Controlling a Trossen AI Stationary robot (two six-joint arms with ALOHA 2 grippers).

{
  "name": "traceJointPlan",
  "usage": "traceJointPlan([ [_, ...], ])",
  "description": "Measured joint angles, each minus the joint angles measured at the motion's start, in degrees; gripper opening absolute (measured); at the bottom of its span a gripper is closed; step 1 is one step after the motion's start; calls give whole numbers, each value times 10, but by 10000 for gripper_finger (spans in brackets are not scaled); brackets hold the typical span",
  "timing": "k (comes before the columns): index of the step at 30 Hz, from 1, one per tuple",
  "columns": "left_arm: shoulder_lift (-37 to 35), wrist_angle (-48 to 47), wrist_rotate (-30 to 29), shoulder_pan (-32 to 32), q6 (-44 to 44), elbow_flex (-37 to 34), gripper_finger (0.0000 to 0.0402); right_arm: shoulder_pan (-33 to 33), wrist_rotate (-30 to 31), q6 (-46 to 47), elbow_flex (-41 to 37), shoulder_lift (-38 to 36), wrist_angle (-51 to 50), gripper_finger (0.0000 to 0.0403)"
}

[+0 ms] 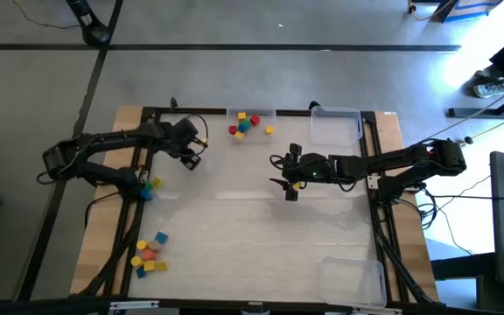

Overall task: Sort blocks by size
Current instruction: Adjust the green cylinder block

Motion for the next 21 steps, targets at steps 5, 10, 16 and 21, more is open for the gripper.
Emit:
traceJointPlan([
  [5, 0, 1, 9, -47, 10, 0, 135, 0, 0, 0, 0, 0, 1, 250],
  [10, 0, -1, 9, -79, 37, 0, 135, 0, 0, 0, 0, 0, 2, 250],
  [16, 0, -1, 8, -86, 42, 0, 136, 0, 0, 0, 0, 0, 2, 250],
  [21, 0, 3, 8, -85, 43, -1, 136, 0, 0, 0, 0, 0, 2, 250],
])
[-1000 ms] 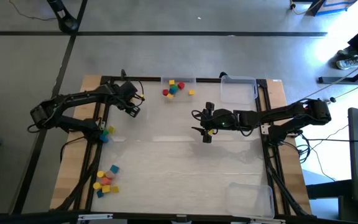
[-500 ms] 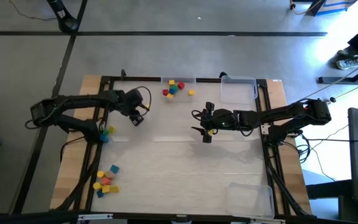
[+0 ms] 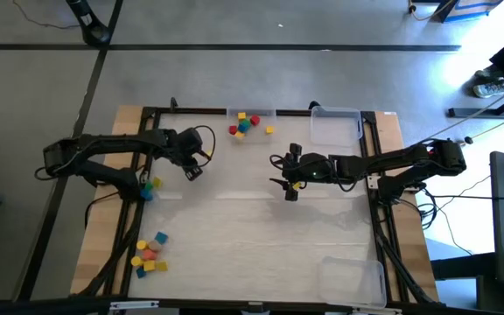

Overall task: Sort blocks by size
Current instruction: Adjust the green cylinder block, then adjust the yellow triangle block

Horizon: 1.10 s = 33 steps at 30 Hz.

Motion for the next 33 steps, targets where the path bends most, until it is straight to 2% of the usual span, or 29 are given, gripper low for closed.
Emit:
traceJointPlan([
  [7, 0, 2, 0, 0, 8, -16, 141, 0, 0, 0, 0, 0, 0, 250],
  [15, 0, 27, 0, 0, 17, -16, 203, 0, 0, 0, 0, 0, 0, 250],
  [19, 0, 17, 0, 1, 28, -7, 217, 0, 0, 0, 0, 0, 0, 250],
  [25, 0, -37, 0, 1, 31, 40, 219, 0, 0, 0, 0, 0, 0, 250],
  [33, 0, -161, -1, 1, 2, 111, 219, 0, 0, 0, 0, 0, 0, 250],
])
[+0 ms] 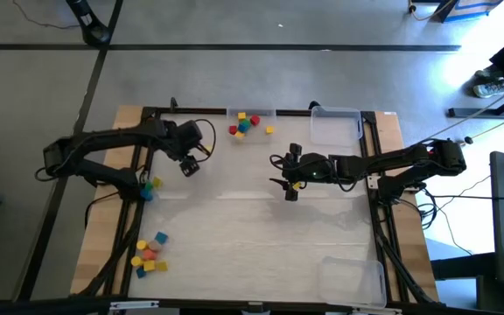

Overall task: Sort blocks by size
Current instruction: Adjust the yellow triangle block

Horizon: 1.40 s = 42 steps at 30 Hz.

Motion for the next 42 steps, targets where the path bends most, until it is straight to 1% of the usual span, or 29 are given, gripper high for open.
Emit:
traceJointPlan([
  [4, 0, -60, -4, 0, -40, 14, 219, 0, 0, 0, 0, 0, 0, 250],
  [9, 0, -139, -4, 0, -123, 3, 219, 0, 0, 0, 0, 0, 0, 250],
  [15, 0, -155, -4, 0, -177, -47, 219, 0, 0, 0, 0, 0, -1, 250],
  [20, 1, -150, -2, 0, -187, -90, 219, 0, 0, -3, 0, 0, 0, 250],
  [24, 6, -132, 5, 0, -196, -99, 219, 0, 0, -4, 0, 0, 5, 250],
  [27, 20, -129, 20, 0, -198, -104, 219, 0, 0, -4, 0, 0, 4, 250],
  [37, 128, -128, 17, 0, -179, -106, 219, 0, 0, -1, 0, 0, 4, 250],
  [42, 171, -129, 18, 0, -174, -106, 219, 0, 0, -1, 0, 0, 4, 250],
])
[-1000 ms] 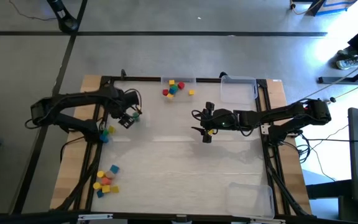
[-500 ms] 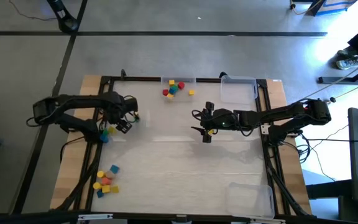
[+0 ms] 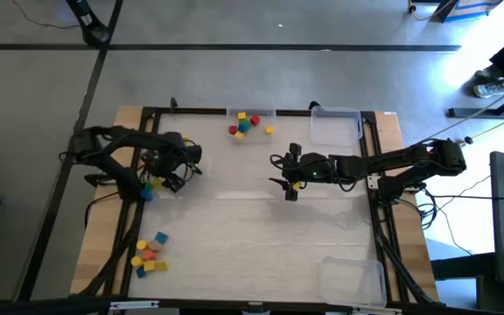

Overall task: Sort blocks by size
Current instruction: Adjust the yellow triangle block

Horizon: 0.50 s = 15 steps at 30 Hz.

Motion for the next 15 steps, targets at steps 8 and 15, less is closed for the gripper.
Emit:
traceJointPlan([
  [8, 41, -1, 49, 0, 22, 0, 219, 0, 0, 1, 0, 0, 0, 250],
  [15, 44, 4, 48, 0, 28, -1, 212, 0, 0, 1, 0, 0, -1, 250],
])
